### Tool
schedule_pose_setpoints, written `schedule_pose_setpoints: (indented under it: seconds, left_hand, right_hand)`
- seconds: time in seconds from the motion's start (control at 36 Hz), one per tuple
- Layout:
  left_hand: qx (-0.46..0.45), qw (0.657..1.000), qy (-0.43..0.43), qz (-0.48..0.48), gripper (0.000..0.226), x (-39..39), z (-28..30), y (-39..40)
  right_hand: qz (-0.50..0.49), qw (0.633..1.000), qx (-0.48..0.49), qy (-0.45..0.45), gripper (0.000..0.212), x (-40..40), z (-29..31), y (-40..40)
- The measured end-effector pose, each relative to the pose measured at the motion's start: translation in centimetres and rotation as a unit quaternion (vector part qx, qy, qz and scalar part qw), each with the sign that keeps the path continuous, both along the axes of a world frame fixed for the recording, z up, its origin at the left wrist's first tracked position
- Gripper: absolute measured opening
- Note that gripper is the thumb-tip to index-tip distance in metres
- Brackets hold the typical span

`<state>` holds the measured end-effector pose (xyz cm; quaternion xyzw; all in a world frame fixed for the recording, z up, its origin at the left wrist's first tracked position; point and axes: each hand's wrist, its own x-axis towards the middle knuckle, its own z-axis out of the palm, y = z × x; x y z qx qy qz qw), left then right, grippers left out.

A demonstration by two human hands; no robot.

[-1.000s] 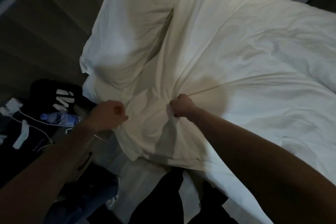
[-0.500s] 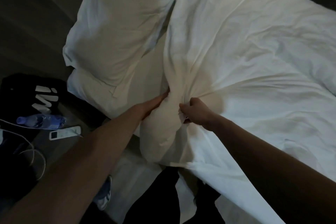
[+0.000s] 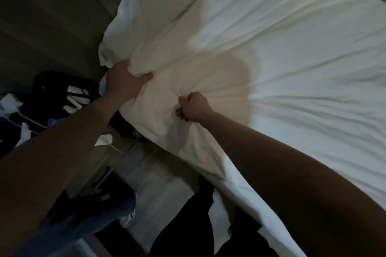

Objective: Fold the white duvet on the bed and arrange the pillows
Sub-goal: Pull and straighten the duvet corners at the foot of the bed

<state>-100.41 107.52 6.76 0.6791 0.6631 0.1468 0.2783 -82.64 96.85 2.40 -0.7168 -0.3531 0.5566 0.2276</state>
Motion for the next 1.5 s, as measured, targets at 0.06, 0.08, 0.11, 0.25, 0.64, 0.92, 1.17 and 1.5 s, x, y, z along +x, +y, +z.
schedule_pose_setpoints:
  seconds: [0.06,0.08,0.11,0.25,0.64,0.92,1.17,1.5]
  left_hand:
    - [-0.024,0.999,0.046,0.003,0.084,-0.8,-1.8,1.4]
    - [-0.054,0.996,0.071,0.007,0.09,-1.1,-2.8,2.0]
    - [-0.086,0.992,0.092,0.019,0.094,-1.6,-3.9,2.5]
    - [-0.103,0.971,0.208,0.061,0.074,-2.8,-7.8,1.5]
    - [-0.33,0.898,0.229,-0.179,0.056,3.1,-15.4,-22.7]
    - [-0.374,0.905,0.145,-0.144,0.048,12.8,-17.6,-32.4]
    - [-0.487,0.86,-0.07,0.138,0.063,19.4,-22.5,-41.3]
    - [-0.424,0.764,-0.376,0.31,0.07,26.2,-27.2,-44.5]
  right_hand:
    - [0.041,0.999,-0.011,-0.012,0.027,0.1,-1.0,0.2]
    - [0.061,0.998,-0.013,-0.028,0.021,0.3,-1.4,-0.1]
    - [0.075,0.996,-0.019,-0.046,0.02,0.6,-2.0,-0.6]
    - [0.072,0.991,-0.066,-0.096,0.024,3.4,-4.2,-6.9]
    - [-0.077,0.953,-0.247,-0.157,0.058,11.3,-8.1,-31.6]
    - [-0.33,0.887,-0.318,-0.062,0.078,17.1,-11.2,-47.3]
    - [-0.516,0.811,-0.252,0.114,0.089,23.7,-15.9,-57.8]
    - [-0.704,0.677,-0.144,0.16,0.064,30.1,-25.1,-58.0]
